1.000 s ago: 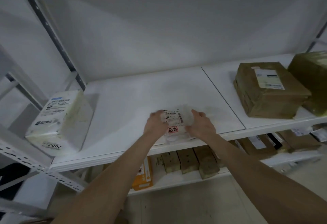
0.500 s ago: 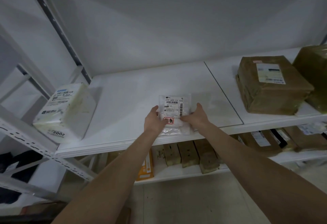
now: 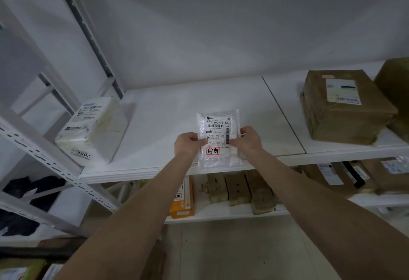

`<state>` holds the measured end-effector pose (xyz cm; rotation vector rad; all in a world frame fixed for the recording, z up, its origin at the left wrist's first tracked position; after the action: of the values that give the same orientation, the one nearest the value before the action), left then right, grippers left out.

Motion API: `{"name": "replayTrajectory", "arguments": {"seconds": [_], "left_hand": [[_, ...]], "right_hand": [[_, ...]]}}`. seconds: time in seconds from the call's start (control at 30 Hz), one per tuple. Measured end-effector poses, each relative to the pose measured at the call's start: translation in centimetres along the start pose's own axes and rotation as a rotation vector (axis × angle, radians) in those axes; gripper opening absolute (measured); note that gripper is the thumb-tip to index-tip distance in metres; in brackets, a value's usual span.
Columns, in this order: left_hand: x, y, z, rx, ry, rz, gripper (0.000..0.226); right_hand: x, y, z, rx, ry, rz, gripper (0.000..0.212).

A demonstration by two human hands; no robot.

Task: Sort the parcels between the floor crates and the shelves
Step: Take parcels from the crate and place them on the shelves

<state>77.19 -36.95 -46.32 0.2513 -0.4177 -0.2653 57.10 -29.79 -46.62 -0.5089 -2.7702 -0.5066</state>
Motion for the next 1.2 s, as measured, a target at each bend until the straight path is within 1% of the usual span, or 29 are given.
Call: {"name": "replayTrajectory", "arguments": {"seconds": [0.1,0.17,0.3,0.4,0.43,0.5,0.7,0.83,0.93,0.97,1.03,1.2], "left_hand": [[0.1,0.0,-0.7,0.008,0.008,0.014,0.036],[0.0,0.2,-1.2,0.016,0.019,0.029,0.035],[0.2,0.9,-1.9,0.033,0.028,0.077,0.027],[0.3,1.5,-2.5,0.046,0.016,0.089,0.029],[0.4,1.8,-2.7,0.052,0.011,0.095,0.031],[0.9,2.5,-3.3,0.06,-0.009,0.123,0.032],[3.3,5.4,-6.0,0.067,-0.016,0.223,0.015],[6.0,8.8,-9.7,0.111,0.001,0.34,0.003],[8.4,11.8,-13.7,0.152,0.042,0.422,0.011],[9.2,12.9,-15.3,0.178,0.06,0.444,0.011],[10.7,15.1,-19.1,0.241,0.093,0.477,0.008],[13.7,20.2,-29.4,0.411,0.2,0.537,0.007]], "right_hand": [[-0.1,0.2,0.2,0.016,0.032,-0.018,0.037],[-0.2,0.3,0.2,0.025,0.063,-0.028,0.039],[-0.5,0.7,0.1,0.041,0.141,-0.047,0.052],[-0.8,1.1,0.0,0.075,0.184,-0.078,0.062],[-1.1,1.2,0.0,0.087,0.213,-0.092,0.062],[-1.6,1.6,-0.1,0.112,0.266,-0.111,0.055],[-4.2,3.7,-0.6,0.185,0.418,-0.117,0.039],[-8.8,6.0,-1.0,0.317,0.495,-0.168,0.025],[-13.6,8.0,-0.5,0.422,0.572,-0.231,0.023],[-15.5,8.6,0.0,0.45,0.591,-0.267,0.024],[-19.4,10.0,1.5,0.472,0.631,-0.344,0.028],[-29.0,13.5,5.9,0.455,0.77,-0.506,0.027]]}}
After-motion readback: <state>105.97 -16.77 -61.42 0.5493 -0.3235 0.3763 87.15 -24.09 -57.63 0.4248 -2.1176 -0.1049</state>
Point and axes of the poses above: each hand's wrist, its own y-axis away from the middle knuckle, its own x-axis out of the back of the hand, z = x × y, the point moved 7 cm from there along -y, towards the middle knuckle, and after that the axes turned 10 degrees about -z, right-handed, at the moved point
